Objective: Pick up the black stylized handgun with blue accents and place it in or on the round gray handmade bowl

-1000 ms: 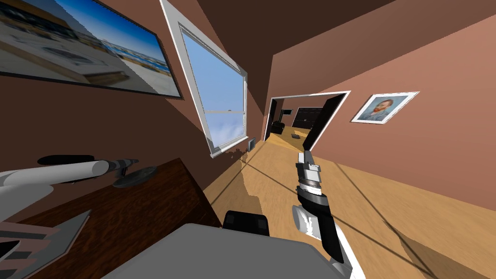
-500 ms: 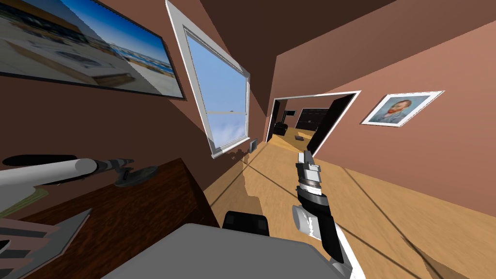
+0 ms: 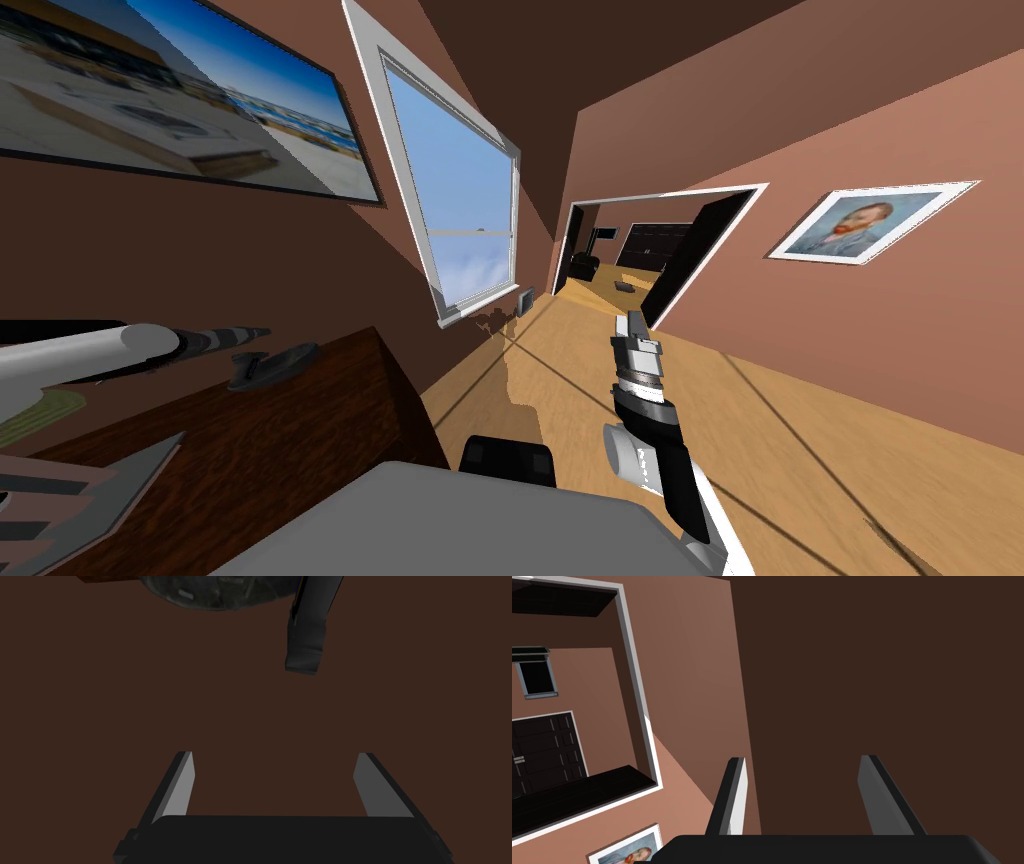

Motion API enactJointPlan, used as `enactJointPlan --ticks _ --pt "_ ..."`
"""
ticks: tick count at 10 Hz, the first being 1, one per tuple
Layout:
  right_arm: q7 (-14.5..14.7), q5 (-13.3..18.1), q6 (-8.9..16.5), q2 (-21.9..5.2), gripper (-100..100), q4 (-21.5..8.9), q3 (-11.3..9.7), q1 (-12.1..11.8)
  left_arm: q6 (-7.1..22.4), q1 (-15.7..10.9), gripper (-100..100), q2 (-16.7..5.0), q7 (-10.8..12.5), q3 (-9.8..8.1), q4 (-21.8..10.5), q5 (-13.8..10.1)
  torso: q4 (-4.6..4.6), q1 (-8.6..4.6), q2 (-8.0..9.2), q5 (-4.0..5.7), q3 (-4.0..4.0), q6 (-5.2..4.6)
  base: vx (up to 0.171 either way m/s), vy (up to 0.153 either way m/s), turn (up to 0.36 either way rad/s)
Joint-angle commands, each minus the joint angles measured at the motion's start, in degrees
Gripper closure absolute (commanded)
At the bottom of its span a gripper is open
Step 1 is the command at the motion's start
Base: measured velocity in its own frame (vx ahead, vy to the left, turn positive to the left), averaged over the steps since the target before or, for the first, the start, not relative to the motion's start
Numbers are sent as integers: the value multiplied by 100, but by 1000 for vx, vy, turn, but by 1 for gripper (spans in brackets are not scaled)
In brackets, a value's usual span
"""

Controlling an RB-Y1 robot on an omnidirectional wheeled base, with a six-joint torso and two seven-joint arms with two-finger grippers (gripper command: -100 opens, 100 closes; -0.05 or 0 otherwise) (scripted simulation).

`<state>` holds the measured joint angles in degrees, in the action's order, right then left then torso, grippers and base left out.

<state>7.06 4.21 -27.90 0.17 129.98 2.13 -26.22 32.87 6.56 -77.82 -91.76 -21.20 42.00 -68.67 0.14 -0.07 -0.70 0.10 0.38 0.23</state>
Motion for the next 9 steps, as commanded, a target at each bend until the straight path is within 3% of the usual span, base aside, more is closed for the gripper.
enactJointPlan --ticks 1,2,4,5,6,7,9 --pt "0 0 0 0 0 0 0 0 33 10 -100 -30 -286 -43 -50 -200 0 0 0 0 0 0 73 -30 52" --pt "0 0 0 0 0 0 0 1 88 31 -100 -89 -456 -134 -159 -419 1 -1 2 0 0 -4 75 -26 87" --pt "0 0 0 0 0 0 0 1 88 31 -100 -89 -705 -134 -159 -521 0 2 3 -1 -1 -4 49 -17 27" --pt "0 0 0 0 0 0 0 1 143 51 -100 -149 -923 -225 -268 -786 -1 6 13 -2 -6 -5 51 -16 87" --pt "0 0 0 0 0 0 0 0 143 51 -100 -149 -1093 -225 -268 -842 -2 5 11 -1 -6 0 55 -23 66" --pt "0 0 0 0 0 0 0 1 198 72 -100 -209 -1250 -316 -377 -1058 -1 3 10 -1 -5 -3 78 -27 91" --pt "0 0 0 0 0 0 0 1 198 72 -100 -209 -1480 -316 -377 -1163 1 -1 2 0 0 -4 54 -29 27"
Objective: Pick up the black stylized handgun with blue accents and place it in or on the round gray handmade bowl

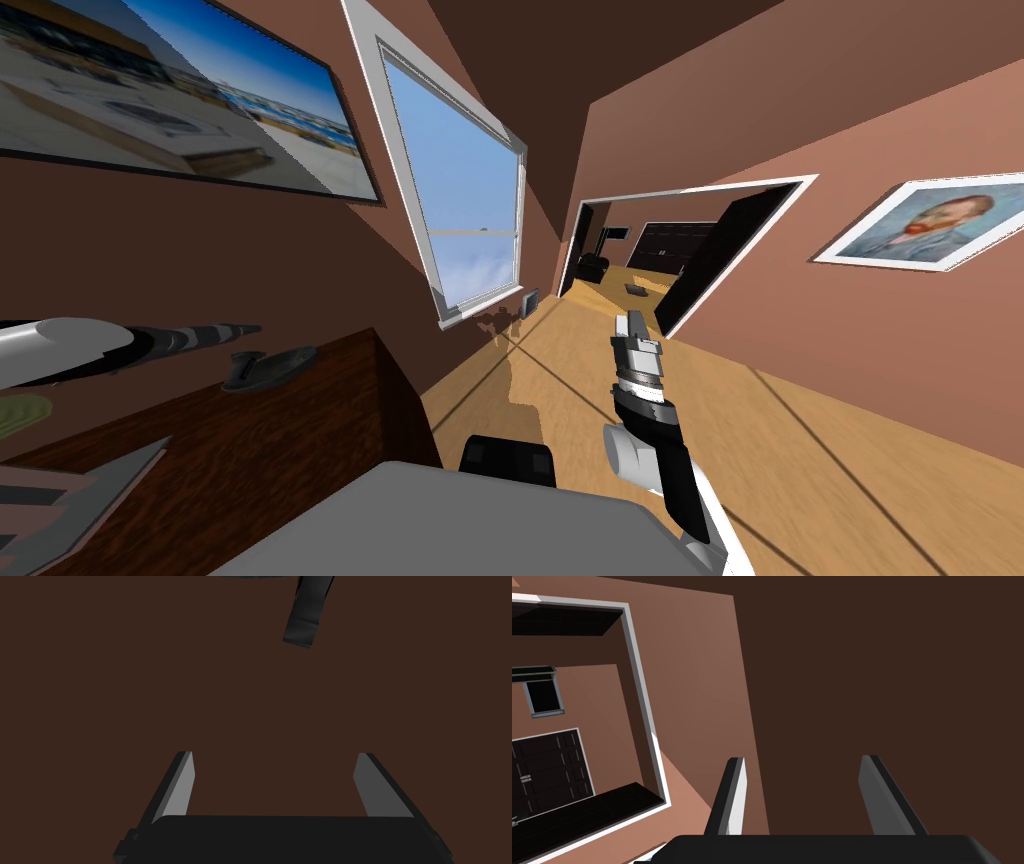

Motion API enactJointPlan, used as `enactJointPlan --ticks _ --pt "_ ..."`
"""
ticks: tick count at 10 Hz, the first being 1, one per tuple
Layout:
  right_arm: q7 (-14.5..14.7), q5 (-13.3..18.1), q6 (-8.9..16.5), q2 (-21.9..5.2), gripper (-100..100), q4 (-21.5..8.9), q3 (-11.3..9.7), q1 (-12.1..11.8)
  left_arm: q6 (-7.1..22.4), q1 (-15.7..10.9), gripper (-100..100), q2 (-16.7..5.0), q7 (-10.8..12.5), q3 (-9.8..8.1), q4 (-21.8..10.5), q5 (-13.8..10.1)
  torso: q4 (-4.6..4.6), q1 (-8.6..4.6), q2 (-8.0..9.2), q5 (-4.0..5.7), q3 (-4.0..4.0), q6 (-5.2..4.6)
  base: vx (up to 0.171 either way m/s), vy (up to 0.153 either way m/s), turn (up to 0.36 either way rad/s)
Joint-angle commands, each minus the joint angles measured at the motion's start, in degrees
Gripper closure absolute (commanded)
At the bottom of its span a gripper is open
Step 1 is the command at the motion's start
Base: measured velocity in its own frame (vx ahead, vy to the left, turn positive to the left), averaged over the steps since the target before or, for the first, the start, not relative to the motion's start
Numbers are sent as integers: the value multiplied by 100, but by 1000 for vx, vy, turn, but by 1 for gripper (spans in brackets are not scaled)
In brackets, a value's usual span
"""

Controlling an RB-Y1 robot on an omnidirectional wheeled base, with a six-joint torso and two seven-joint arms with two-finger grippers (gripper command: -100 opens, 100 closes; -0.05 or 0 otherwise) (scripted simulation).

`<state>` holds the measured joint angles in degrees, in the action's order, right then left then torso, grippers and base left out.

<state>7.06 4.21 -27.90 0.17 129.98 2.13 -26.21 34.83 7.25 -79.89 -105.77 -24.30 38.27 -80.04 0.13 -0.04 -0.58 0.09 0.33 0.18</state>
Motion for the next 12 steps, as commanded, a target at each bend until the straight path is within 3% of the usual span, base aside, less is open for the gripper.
enactJointPlan --ticks 1,4,6,7,12 --pt "0 0 0 0 0 0 0 0 56 24 -100 -61 -286 -97 -113 -286 0 0 0 0 0 0 58 -21 95" --pt "0 0 0 0 0 0 0 -1 111 45 -100 -121 -841 -188 -222 -668 0 -2 -7 1 3 4 66 -25 71" --pt "0 0 0 0 0 0 0 0 106 60 -100 -117 -795 -189 -200 -642 0 4 2 -1 -1 -1 19 -9 -7" --pt "0 0 0 0 0 0 0 0 107 58 0 -118 -816 -189 -204 -647 -2 8 10 -2 -6 0 0 0 0" --pt "0 0 0 0 0 0 0 0 107 58 0 -118 -814 -189 -203 -647 -5 11 18 -3 -11 1 0 0 0"
